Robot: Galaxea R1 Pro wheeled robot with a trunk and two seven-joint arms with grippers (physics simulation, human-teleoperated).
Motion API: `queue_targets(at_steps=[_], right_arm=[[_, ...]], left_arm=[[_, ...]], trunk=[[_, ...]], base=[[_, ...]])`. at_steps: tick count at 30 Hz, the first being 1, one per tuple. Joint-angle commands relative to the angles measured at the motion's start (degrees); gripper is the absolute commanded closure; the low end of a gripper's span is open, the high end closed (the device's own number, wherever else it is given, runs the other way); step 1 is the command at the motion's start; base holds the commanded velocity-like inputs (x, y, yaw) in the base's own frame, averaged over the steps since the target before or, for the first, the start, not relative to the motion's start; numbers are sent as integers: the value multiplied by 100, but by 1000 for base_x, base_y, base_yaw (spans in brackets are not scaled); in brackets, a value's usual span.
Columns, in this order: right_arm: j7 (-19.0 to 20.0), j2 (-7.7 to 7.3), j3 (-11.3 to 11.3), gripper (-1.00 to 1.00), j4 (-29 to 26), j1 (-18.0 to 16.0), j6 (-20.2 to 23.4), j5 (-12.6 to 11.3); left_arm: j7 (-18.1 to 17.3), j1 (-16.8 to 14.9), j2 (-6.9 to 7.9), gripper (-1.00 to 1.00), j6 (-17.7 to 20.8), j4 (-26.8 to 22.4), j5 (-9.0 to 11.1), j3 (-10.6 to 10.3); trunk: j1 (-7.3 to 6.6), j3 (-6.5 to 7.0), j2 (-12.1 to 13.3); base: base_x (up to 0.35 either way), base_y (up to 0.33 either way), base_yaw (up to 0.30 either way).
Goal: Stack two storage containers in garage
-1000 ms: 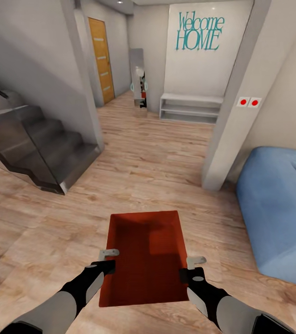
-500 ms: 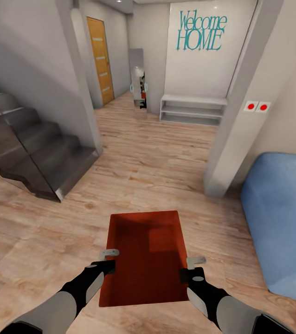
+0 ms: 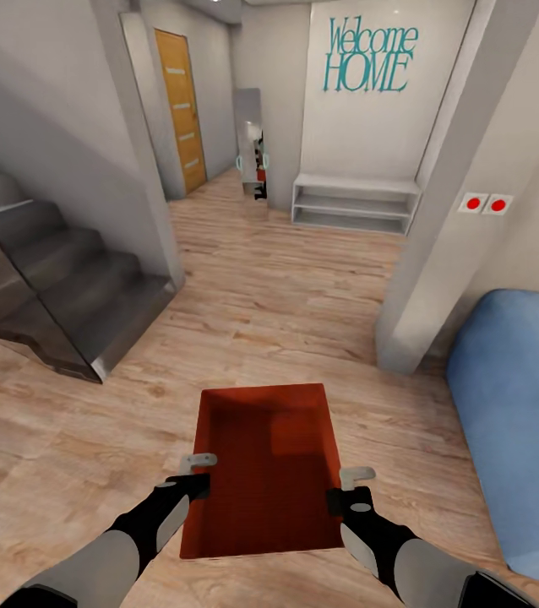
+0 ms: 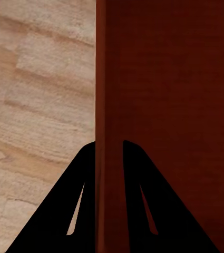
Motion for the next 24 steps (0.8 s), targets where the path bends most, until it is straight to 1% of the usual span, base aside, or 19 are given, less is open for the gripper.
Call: queue_targets(at_steps=[1,24], right_arm=[[-15,-5,-23,100,17,-5,-20,-206],[-18,-5,-23,100,17,-5,-20,-206]], left_arm=[[83,-2,99,100,-5,-32,-28,-136],[83,-2,104,100,-5,-33,-28,-136]], trunk=[[6,-9,-9],[6,-9,-9]], base=[[323,0,0],[323,0,0]])
